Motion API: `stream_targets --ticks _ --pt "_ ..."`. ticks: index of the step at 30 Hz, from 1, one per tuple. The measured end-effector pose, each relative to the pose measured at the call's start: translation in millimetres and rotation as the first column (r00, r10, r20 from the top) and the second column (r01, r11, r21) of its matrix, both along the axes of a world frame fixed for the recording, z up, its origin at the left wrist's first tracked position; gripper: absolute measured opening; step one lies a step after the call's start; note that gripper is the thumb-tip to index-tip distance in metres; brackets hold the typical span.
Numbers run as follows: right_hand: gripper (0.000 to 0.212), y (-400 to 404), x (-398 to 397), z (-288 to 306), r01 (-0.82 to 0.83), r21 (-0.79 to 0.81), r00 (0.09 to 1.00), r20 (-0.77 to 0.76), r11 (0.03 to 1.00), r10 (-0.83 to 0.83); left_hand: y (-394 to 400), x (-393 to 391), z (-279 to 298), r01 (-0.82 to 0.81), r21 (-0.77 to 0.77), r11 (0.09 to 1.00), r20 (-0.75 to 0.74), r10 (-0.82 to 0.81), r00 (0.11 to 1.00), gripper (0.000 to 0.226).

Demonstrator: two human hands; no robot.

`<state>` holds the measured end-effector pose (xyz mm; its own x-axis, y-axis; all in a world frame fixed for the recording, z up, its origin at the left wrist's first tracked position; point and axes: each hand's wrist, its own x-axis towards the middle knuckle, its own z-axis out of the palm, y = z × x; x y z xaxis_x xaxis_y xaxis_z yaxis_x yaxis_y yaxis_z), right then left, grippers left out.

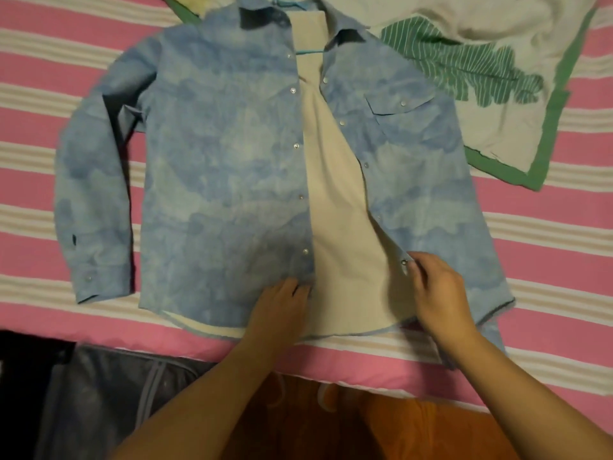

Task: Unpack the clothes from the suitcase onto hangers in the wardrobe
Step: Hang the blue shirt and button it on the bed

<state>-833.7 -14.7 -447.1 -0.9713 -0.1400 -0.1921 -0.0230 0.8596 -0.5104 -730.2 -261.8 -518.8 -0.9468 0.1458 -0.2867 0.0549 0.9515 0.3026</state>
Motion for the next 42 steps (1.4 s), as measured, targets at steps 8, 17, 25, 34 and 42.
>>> stream_targets --ticks 8,17,25,34,42 --pt "0.016 -89 24 -11 0.125 -0.205 0.971 0.225 0.971 -0.078 -15 37 37 -0.271 0.038 0.962 0.339 0.243 0.909 0.036" --pt "0.011 -83 41 9 0.467 -0.285 0.881 0.229 0.837 -0.414 38 -29 -13 -0.78 -0.107 0.617 0.236 0.777 0.583 0.054" --pt "0.015 -91 43 60 0.438 -0.562 0.852 0.011 0.701 -0.524 12 -14 25 -0.852 0.246 0.463 0.246 0.82 0.517 0.016" --pt "0.01 -125 61 17 0.307 -0.309 0.943 0.226 0.9 -0.244 -13 1 70 -0.883 0.456 0.111 0.488 0.799 0.353 0.017" --pt "0.01 -154 81 3 0.281 -0.251 0.938 0.278 0.926 -0.209 -15 -3 81 -0.817 0.499 0.289 0.445 0.723 0.528 0.011"
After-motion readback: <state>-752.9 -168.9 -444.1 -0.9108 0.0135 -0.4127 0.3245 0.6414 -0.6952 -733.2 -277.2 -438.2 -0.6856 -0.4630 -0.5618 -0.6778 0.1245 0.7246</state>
